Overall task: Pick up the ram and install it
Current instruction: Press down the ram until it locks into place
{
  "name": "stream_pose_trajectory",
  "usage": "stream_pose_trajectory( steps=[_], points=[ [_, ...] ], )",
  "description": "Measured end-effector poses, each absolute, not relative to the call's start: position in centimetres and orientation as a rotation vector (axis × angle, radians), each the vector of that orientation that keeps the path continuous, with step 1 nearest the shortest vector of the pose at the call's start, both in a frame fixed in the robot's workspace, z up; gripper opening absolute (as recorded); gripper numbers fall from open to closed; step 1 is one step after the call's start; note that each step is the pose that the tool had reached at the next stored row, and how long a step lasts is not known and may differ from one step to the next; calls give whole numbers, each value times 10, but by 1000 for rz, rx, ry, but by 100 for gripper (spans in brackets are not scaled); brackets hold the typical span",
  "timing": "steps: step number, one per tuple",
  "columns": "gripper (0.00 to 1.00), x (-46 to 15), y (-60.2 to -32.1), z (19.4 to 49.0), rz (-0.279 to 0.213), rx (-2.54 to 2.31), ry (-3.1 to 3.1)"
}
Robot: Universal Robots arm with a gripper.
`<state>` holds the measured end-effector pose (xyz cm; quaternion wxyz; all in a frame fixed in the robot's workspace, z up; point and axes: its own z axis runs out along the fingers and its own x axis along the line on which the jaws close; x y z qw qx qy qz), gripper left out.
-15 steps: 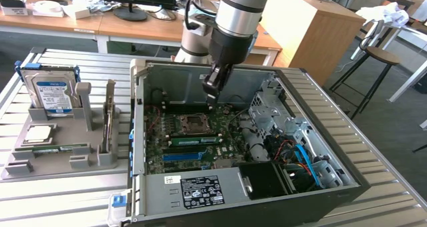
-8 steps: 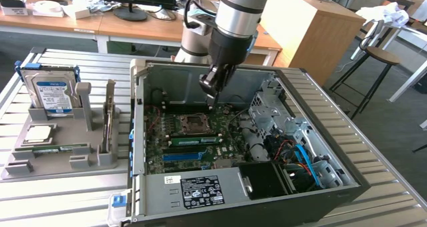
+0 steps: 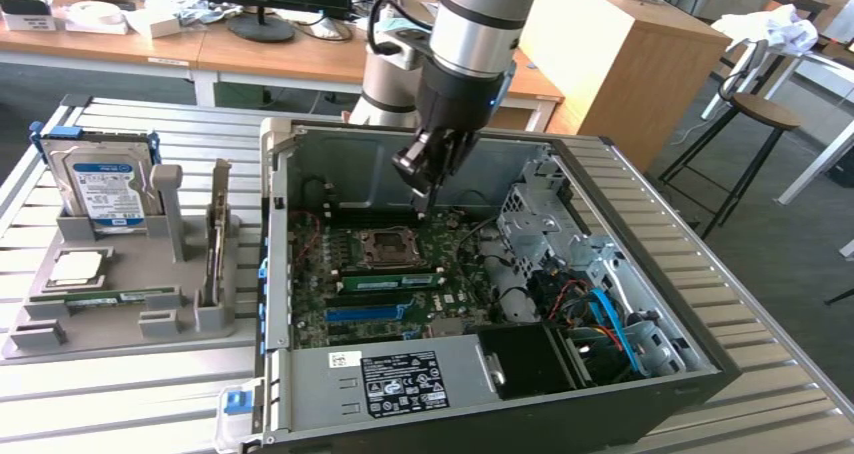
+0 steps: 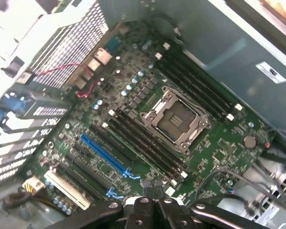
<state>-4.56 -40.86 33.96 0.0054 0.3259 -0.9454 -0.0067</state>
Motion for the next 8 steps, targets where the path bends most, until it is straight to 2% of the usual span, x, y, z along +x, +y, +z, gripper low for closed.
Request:
stream_pose_trajectory(
  steps=[8],
  points=[
    [10,-46,-409,338,-22,828,-3020]
  ],
)
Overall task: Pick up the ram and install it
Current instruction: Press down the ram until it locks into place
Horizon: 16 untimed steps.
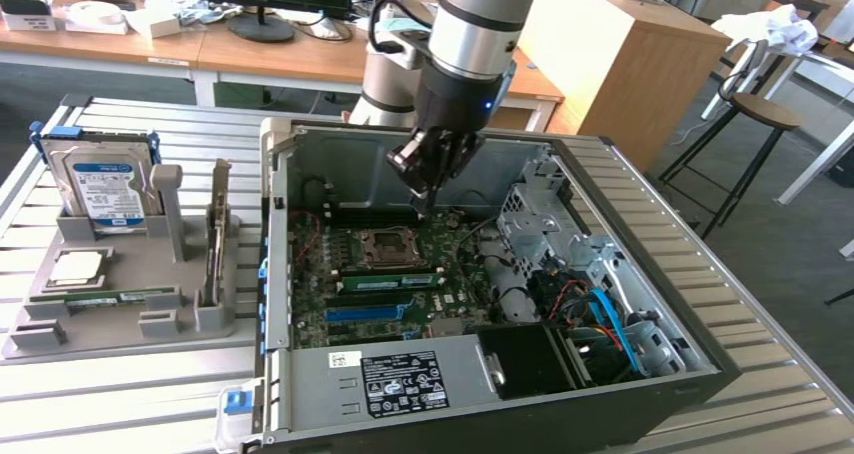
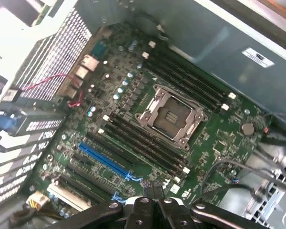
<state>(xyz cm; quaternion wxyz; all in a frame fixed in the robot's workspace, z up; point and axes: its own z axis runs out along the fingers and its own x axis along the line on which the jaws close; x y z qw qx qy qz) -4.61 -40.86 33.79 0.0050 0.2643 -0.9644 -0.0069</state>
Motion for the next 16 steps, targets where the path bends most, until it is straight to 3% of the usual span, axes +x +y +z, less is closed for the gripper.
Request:
stream_pose_trajectory(
  steps=[16],
  points=[
    [10,-48,-409,334,-24,446,-3102]
  ],
)
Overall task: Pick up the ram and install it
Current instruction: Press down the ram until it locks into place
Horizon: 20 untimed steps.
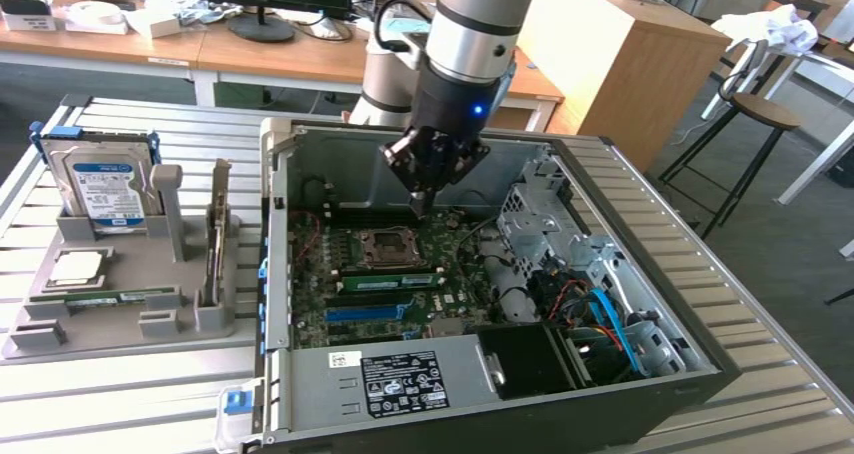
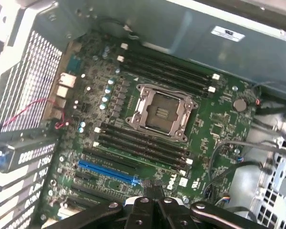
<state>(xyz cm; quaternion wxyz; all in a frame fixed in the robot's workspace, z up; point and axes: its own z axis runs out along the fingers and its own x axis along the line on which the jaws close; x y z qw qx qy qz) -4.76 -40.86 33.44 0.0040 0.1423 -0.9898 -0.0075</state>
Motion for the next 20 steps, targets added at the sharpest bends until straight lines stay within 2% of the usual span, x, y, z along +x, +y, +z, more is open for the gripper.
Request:
stream_pose_trajectory(
  steps=[20],
  points=[
    [10,-53,-408,332,-25,90,-3134]
  ],
)
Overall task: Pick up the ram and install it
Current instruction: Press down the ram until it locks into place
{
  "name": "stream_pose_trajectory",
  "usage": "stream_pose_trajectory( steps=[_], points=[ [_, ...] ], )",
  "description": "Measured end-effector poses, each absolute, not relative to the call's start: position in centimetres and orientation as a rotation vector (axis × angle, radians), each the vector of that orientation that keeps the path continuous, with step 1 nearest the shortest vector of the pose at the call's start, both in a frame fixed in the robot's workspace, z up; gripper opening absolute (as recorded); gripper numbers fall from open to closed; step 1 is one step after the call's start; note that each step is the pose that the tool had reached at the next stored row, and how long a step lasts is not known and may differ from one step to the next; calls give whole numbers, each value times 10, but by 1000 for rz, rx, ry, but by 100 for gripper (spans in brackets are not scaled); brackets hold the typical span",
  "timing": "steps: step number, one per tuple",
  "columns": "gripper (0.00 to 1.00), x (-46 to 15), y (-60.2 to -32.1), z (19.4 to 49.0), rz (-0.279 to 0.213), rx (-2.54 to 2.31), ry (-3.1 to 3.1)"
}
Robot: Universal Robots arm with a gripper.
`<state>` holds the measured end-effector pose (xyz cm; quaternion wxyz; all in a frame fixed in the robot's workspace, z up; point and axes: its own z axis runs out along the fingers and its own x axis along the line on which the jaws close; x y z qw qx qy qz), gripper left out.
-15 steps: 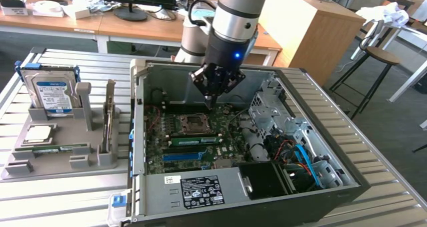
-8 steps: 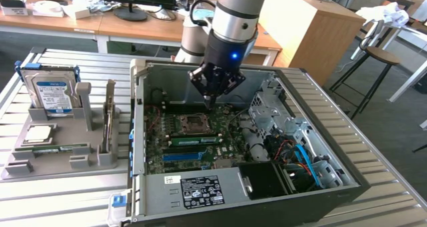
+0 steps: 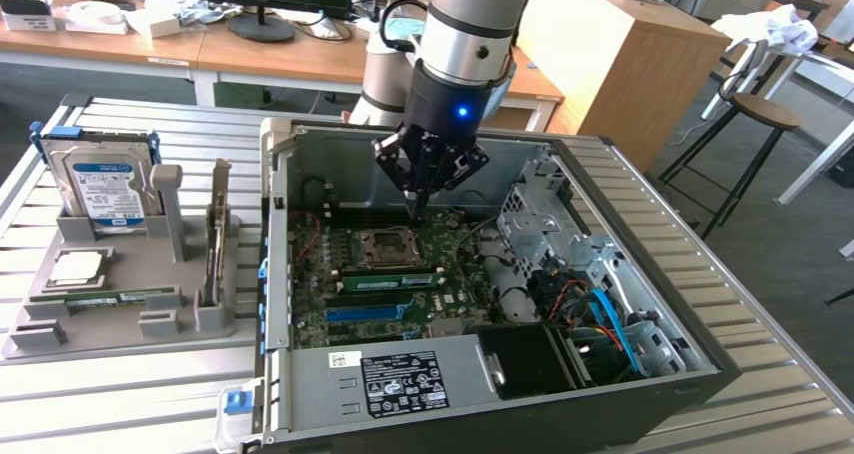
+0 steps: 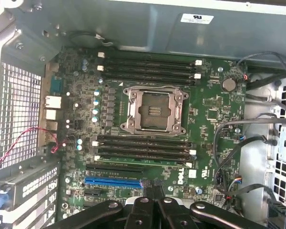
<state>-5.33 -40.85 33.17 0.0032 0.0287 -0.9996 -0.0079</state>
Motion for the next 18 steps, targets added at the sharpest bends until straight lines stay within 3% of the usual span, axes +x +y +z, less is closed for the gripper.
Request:
stream_pose_trajectory(
  steps=[18],
  points=[
    [10,-53,-403,332,-25,90,-3134]
  ],
)
